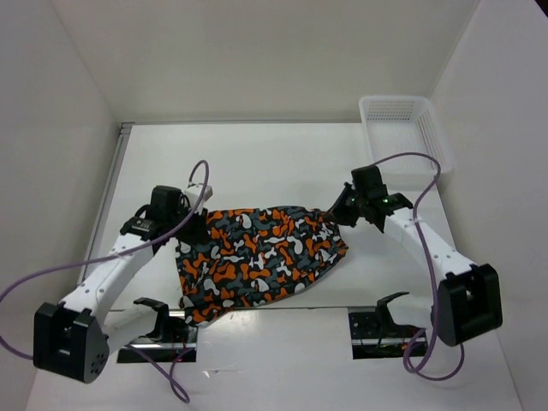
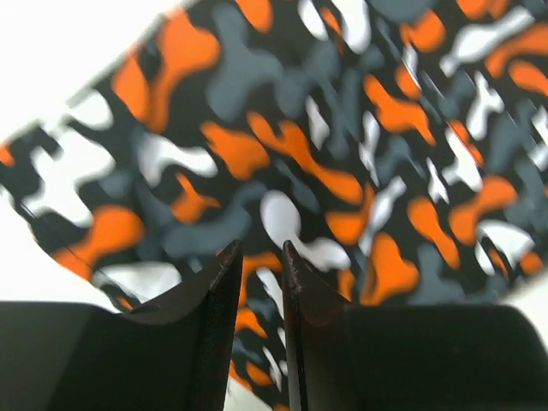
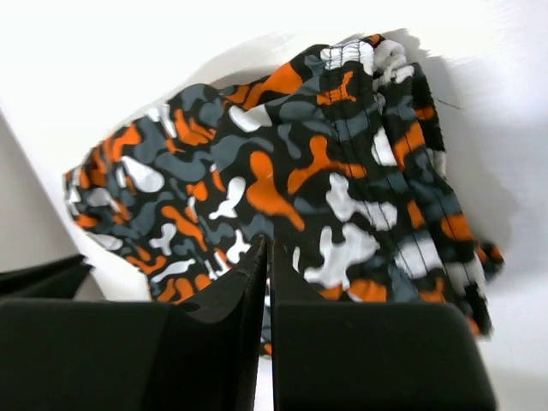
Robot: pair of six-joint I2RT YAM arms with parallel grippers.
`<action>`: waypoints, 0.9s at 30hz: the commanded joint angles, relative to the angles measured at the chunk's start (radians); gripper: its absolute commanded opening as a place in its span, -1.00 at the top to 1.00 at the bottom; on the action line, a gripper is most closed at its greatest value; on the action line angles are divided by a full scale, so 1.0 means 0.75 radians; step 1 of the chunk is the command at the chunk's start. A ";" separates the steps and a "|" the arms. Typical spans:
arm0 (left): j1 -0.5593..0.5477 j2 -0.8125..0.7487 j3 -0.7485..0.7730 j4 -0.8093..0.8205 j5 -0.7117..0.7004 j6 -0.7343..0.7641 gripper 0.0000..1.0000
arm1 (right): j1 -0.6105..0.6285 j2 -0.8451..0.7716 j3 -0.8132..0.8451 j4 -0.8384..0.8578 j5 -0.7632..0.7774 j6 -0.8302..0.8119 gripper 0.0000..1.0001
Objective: Fold and stack the shorts
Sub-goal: Fold the shorts
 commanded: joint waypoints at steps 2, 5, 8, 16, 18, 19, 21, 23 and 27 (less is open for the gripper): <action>0.008 0.148 0.052 0.158 -0.038 0.005 0.35 | 0.089 0.150 0.023 0.161 -0.019 -0.023 0.85; 0.008 0.253 0.020 0.142 -0.011 0.005 0.35 | 0.134 0.194 -0.006 0.177 0.007 -0.009 0.85; 0.008 0.267 -0.038 0.141 0.003 0.005 0.26 | 0.146 0.208 -0.090 0.206 0.024 0.022 0.79; 0.008 0.613 0.029 0.295 0.030 0.005 0.24 | 0.146 0.437 -0.106 0.314 0.022 0.088 0.77; 0.008 0.676 0.060 0.356 0.012 0.005 0.26 | 0.146 0.492 -0.061 0.330 0.034 0.088 0.74; 0.008 0.697 0.077 0.370 0.011 0.005 0.26 | 0.146 0.509 -0.047 0.343 0.034 0.088 0.74; 0.025 0.778 0.132 0.389 0.011 0.005 0.26 | 0.146 0.566 -0.002 0.361 0.048 0.088 0.71; 0.039 0.870 0.165 0.436 0.026 0.005 0.29 | 0.146 0.611 0.045 0.385 0.075 0.088 0.71; 0.051 0.987 0.311 0.452 0.040 0.005 0.32 | 0.146 0.729 0.117 0.461 0.042 0.087 0.64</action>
